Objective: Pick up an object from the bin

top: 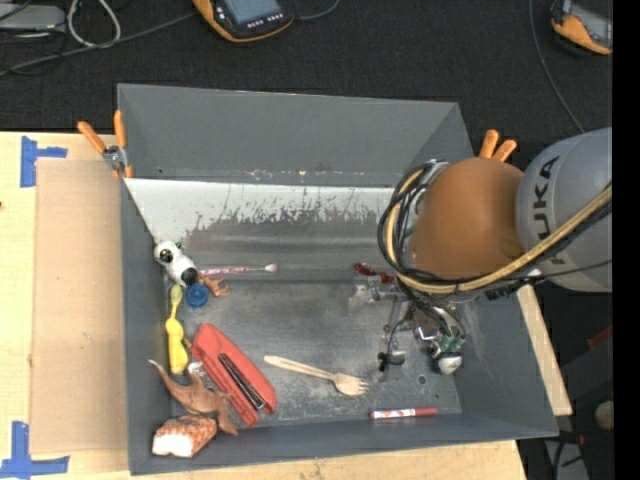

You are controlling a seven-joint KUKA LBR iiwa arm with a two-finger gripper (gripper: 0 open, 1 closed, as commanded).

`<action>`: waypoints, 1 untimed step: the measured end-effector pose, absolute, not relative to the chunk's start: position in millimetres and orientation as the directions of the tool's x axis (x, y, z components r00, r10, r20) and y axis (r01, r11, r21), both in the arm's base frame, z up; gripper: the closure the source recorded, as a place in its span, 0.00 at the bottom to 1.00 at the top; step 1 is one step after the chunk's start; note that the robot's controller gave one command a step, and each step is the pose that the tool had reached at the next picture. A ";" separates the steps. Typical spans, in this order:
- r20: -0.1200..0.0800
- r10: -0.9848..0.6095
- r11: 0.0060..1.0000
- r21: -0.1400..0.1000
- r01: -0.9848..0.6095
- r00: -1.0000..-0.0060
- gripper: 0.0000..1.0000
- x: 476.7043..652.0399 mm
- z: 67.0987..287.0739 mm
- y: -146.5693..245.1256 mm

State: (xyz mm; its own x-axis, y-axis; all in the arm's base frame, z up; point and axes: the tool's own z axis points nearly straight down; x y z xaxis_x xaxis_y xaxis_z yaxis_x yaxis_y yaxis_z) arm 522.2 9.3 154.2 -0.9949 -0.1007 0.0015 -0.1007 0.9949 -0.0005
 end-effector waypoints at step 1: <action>0.002 -0.117 0.993 0.000 -0.117 -0.993 0.00 507.3 94.9 44.6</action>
Offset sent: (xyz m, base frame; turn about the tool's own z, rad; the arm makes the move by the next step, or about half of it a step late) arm -0.0446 0.0562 -0.0842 -0.0874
